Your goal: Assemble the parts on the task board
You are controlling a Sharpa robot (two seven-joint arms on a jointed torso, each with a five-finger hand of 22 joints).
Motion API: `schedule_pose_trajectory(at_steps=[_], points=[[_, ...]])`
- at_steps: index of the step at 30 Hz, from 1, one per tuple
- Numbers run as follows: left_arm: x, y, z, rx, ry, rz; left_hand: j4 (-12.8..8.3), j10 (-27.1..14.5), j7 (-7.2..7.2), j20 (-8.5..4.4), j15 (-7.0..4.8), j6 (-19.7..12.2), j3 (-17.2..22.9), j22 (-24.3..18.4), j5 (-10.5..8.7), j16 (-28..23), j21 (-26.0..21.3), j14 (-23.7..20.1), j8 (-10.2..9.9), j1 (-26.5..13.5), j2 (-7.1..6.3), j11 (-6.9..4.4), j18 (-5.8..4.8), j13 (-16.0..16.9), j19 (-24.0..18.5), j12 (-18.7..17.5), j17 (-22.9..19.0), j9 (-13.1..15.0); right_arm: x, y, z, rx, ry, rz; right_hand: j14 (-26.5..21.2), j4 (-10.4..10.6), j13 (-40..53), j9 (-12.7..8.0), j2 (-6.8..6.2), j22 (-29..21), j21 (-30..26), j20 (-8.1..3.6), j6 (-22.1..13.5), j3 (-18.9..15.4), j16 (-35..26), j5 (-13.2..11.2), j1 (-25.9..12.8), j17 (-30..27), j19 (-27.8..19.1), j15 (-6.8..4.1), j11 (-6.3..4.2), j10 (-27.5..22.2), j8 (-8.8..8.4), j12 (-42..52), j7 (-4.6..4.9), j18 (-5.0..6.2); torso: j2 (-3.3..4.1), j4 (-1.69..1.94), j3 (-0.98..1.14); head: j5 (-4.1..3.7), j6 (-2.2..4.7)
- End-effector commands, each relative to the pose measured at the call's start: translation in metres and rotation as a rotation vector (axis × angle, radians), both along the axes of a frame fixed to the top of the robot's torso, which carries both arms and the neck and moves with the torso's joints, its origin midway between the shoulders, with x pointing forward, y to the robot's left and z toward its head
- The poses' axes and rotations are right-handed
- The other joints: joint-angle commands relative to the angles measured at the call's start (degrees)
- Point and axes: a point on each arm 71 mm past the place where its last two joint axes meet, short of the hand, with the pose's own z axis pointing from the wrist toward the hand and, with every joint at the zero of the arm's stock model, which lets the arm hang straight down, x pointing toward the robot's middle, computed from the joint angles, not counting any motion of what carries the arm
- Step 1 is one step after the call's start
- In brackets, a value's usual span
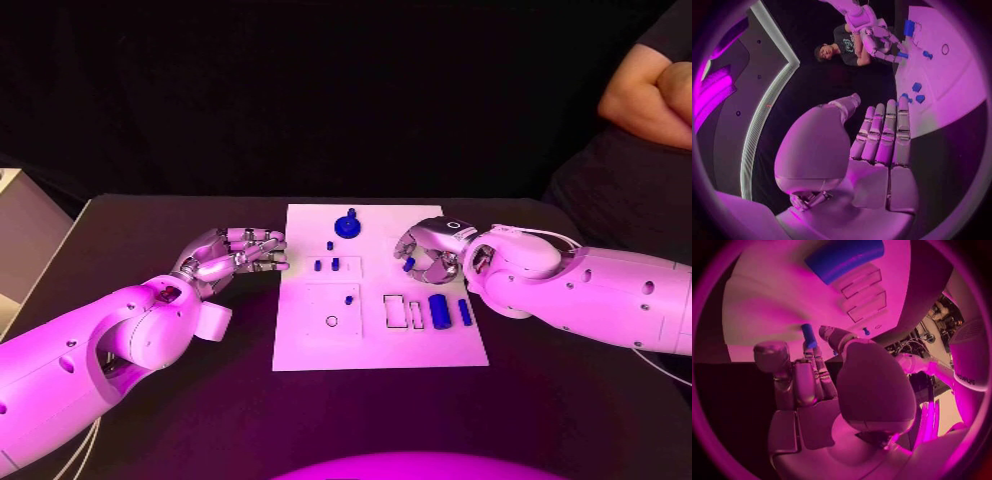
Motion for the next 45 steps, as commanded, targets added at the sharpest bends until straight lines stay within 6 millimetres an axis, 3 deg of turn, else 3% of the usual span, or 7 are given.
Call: schedule_pose_trajectory(at_steps=[1,7,9,22,33,40,45], points=[[-0.0008,-0.0023,0.0,-0.01,-0.002,-0.018,0.0,-0.4,1.03,0.03,0.0,-0.3,-0.3,-0.1,-0.2,-0.2,-0.4,-0.4,0.3,-0.1,0.34,-0.02,0.65,0.1,0.2,0.3,0.1,-0.1,0.0,0.0008,-0.003,-0.051,-0.002,0.005,1.4,0.0,0.0,0.1,0.64,0.3,0.1,0.03,1.0,0.0,0.3,-0.4,0.9,0.0,0.3,-0.32,-0.12,0.4,0.51,0.5,-0.01,-0.65,-0.04,0.02,0.02,-0.02,-0.06],[-0.0007,-0.0017,-0.0002,-0.009,-0.004,-0.013,0.1,-0.5,1.05,0.07,0.03,-0.4,-0.4,-0.3,-0.2,-0.2,-0.4,-0.5,0.4,-0.1,0.37,0.01,0.66,0.1,0.2,0.4,0.2,-0.2,0.0015,-0.0006,-0.0036,-0.067,-0.024,-0.017,1.5,0.2,0.1,0.4,1.84,1.0,0.8,-0.09,3.0,2.2,0.7,-1.1,1.5,0.3,0.6,-0.5,-0.34,2.5,1.38,1.1,-0.23,-0.76,0.0,-0.11,0.07,0.13,-0.05],[-0.0006,-0.0014,-0.0004,-0.009,-0.005,-0.011,0.1,-0.5,1.05,0.07,0.03,-0.4,-0.4,-0.3,-0.2,-0.2,-0.4,-0.5,0.4,-0.1,0.37,0.01,0.66,0.1,0.2,0.4,0.2,-0.2,0.0018,-0.0008,-0.0041,-0.07,-0.028,-0.022,1.4,0.2,0.0,0.5,1.65,1.1,0.9,-0.16,3.5,3.7,0.8,-3.5,1.6,0.2,0.6,-0.58,-0.41,3.0,1.5,0.7,-0.27,-0.79,-0.01,-0.12,0.1,0.14,-0.08],[-0.0009,-0.0004,-0.0009,-0.008,-0.007,-0.004,0.1,-0.6,1.05,0.08,0.03,-0.4,-0.4,-0.3,-0.19,-0.2,-0.4,-0.5,0.4,-0.1,0.42,0.0,0.67,0.1,0.2,0.4,0.2,-0.2,0.0018,-0.002,-0.0045,-0.078,-0.071,-0.044,1.4,-0.8,0.0,0.9,2.5,1.8,1.5,-0.38,4.8,7.8,1.1,-4.4,2.3,0.1,0.7,-0.75,-0.62,4.6,2.27,0.0,-0.4,-0.87,0.01,-0.07,0.12,0.01,-0.24],[-0.001,0.0001,-0.0012,-0.007,-0.004,-0.006,0.1,-0.6,1.04,0.08,0.02,-0.4,-0.4,-0.4,-0.19,-0.2,-0.4,-0.4,0.5,0.0,0.46,0.0,0.68,0.1,0.3,0.5,0.2,-0.2,0.0009,-0.0016,-0.0041,-0.066,-0.082,-0.043,1.4,-0.9,0.1,1.2,2.35,2.1,1.7,-0.43,5.4,8.6,1.3,-4.9,1.8,0.2,0.7,-0.84,-0.77,5.4,2.76,-0.1,-0.58,-0.9,-0.04,-0.05,0.06,-0.06,-0.28],[-0.0009,0.0005,-0.0018,-0.006,-0.001,-0.007,0.1,-0.6,1.04,0.08,0.02,-0.4,-0.4,-0.4,-0.19,-0.2,-0.4,-0.4,0.5,0.0,0.46,0.0,0.68,0.1,0.3,0.5,0.2,-0.2,0.0002,-0.0012,-0.003,0.031,-0.049,-0.065,1.8,-1.6,0.7,2.7,4.11,3.8,3.5,-1.23,8.0,9.2,2.3,-5.0,1.6,1.3,1.1,-1.83,-2.06,9.9,5.15,0.6,-1.59,-1.11,0.0,-0.03,0.09,-0.04,-0.36],[-0.0007,0.0009,-0.0028,-0.005,0.001,-0.006,0.1,-0.6,1.04,0.08,0.02,-0.4,-0.4,-0.4,-0.19,-0.2,-0.4,-0.4,0.5,0.0,0.46,0.0,0.68,0.1,0.3,0.5,0.2,-0.2,-0.0001,-0.002,-0.0028,0.092,-0.017,-0.087,1.9,-2.3,0.8,3.3,4.9,4.4,3.9,-1.64,8.2,9.7,2.7,-3.2,1.7,1.7,1.2,-2.17,-2.42,11.2,5.94,0.4,-1.9,-1.21,-0.01,-0.05,0.09,0.0,-0.37]])
